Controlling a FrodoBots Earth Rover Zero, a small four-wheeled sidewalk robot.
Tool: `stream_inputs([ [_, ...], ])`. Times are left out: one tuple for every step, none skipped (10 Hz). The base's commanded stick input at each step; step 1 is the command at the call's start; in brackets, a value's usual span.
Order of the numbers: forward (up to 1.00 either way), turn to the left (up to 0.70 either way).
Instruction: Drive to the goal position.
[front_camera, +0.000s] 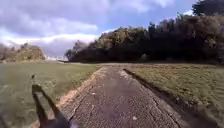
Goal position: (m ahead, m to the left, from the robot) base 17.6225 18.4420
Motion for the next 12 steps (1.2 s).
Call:
stream_inputs([
  [0.85,-0.03],
  [0.85,-0.34],
  [0.85,-0.34],
  [0.85,-0.34],
  [0.85,-0.34],
  [0.85,-0.34],
  [0.85,-0.34],
  [0.85,-0.31],
  [0.85,-0.09],
  [0.85,0.0],
  [0.85,0.0],
  [0.85,0.0],
])
